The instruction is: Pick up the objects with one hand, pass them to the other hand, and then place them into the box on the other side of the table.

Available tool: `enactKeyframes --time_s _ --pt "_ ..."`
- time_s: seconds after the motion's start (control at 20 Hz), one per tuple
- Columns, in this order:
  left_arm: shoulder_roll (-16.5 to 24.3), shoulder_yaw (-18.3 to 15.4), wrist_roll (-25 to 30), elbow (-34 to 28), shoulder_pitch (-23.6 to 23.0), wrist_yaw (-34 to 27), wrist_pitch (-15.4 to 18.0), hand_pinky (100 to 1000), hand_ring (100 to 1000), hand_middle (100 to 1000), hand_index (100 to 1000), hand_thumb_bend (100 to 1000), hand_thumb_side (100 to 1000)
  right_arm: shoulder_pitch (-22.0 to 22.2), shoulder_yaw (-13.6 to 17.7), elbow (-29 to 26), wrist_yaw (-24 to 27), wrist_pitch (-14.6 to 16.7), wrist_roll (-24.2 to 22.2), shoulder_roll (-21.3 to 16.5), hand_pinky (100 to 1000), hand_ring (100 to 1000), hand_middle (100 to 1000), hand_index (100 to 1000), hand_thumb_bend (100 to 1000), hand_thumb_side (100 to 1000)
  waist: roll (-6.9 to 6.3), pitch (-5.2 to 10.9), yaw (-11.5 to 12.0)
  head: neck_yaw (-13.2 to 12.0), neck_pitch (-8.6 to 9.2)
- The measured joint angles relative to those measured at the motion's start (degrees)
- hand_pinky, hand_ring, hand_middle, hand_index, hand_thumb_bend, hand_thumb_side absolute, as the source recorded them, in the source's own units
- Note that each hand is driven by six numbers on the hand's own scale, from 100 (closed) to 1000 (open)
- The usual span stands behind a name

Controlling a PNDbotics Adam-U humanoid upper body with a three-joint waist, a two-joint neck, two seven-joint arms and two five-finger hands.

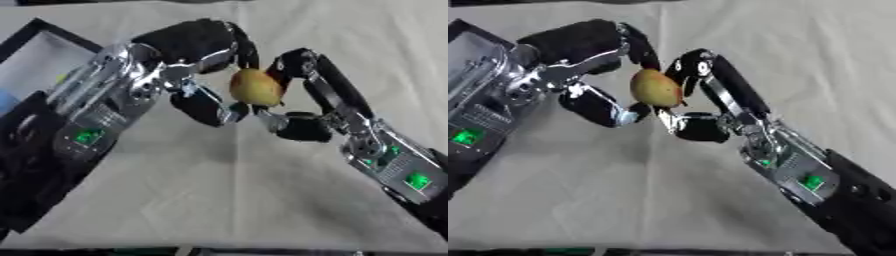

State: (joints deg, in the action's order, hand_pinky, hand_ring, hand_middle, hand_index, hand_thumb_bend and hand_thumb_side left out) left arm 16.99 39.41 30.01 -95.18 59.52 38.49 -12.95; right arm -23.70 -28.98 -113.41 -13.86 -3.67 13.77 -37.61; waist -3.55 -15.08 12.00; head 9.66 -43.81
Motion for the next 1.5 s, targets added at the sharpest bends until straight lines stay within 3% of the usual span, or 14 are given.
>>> enactKeyframes --time_s 0.2,0.35,0.65,0.8,1.0,1.35,1.5 --pt "0.0 0.2 -2.1 0.3 -0.1 -1.1 -0.6 732 648 570 685 105 313 0.0 0.4 0.0 0.0 0.0 0.0 0.0 416 509 374 490 118 100 0.0 0.0 0.0 0.0 0.0" --pt "-0.4 0.3 -4.0 0.3 -0.1 -2.2 -1.2 723 620 530 639 100 308 0.0 0.3 0.0 -0.1 0.0 -0.1 0.0 416 509 374 490 120 100 0.0 0.0 0.0 0.0 0.0" --pt "-0.8 0.7 -5.7 0.9 -0.1 -3.3 -1.3 706 576 487 557 100 148 0.0 0.2 0.0 -0.5 -0.1 -0.4 0.1 416 512 382 499 144 100 0.0 0.0 0.0 0.0 0.0" --pt "-1.0 0.7 -5.6 1.0 -0.1 -3.3 -1.2 697 564 457 507 100 100 0.1 0.1 0.0 -0.7 -0.3 -0.5 0.1 430 524 406 526 284 100 0.0 0.0 0.0 0.0 0.0" --pt "-1.0 0.7 -4.9 1.1 -0.1 -3.0 -1.3 686 545 428 467 100 100 0.4 0.0 0.0 -1.1 -1.0 -0.1 0.1 453 545 462 579 327 100 0.0 0.0 -0.1 0.0 0.0" --pt "-1.0 0.7 -3.2 0.7 -0.1 -2.1 -2.3 677 529 404 444 100 100 0.6 0.0 0.0 -1.8 -2.6 1.4 0.1 514 624 577 695 585 100 0.0 0.0 -0.1 -0.1 0.0" --pt "-1.0 0.6 -2.5 0.3 -0.1 -1.8 -3.0 674 526 398 442 100 100 1.1 0.0 0.0 -2.4 -4.0 1.6 0.0 529 652 607 722 639 100 0.0 0.0 -0.1 -0.2 0.0"
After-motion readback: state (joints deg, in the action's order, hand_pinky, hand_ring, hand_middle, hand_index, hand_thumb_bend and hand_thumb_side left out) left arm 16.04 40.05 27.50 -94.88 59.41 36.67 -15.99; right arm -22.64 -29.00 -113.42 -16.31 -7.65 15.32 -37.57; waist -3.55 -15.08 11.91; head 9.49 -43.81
